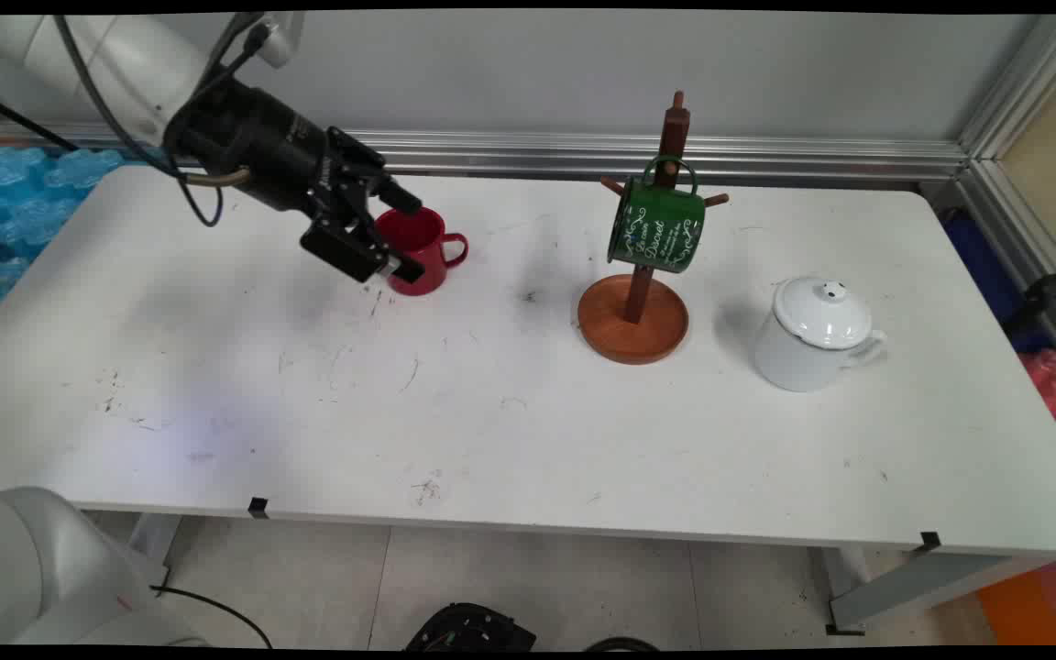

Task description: Pick up the green mug from the rack

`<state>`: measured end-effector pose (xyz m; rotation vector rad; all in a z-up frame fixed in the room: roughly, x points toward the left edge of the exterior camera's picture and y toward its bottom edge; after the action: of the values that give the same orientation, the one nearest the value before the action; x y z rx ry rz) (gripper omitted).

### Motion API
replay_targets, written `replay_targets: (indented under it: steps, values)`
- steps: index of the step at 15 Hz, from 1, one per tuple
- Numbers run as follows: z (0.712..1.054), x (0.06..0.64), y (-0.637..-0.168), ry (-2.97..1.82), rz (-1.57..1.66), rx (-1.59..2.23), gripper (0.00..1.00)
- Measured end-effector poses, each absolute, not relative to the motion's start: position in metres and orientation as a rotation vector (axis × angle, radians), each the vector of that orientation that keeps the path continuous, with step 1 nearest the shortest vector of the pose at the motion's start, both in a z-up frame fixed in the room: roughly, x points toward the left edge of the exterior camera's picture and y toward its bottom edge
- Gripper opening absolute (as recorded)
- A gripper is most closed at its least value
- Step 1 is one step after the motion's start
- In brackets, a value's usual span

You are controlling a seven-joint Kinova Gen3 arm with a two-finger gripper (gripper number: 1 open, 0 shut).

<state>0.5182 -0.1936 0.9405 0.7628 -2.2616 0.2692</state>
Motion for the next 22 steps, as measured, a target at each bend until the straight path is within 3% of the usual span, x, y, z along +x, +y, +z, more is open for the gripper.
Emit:
replay_targets:
  steps: [22]
  values:
    - [0.901,0.45,-0.251,-2.03,0.188,0.786,1.0]
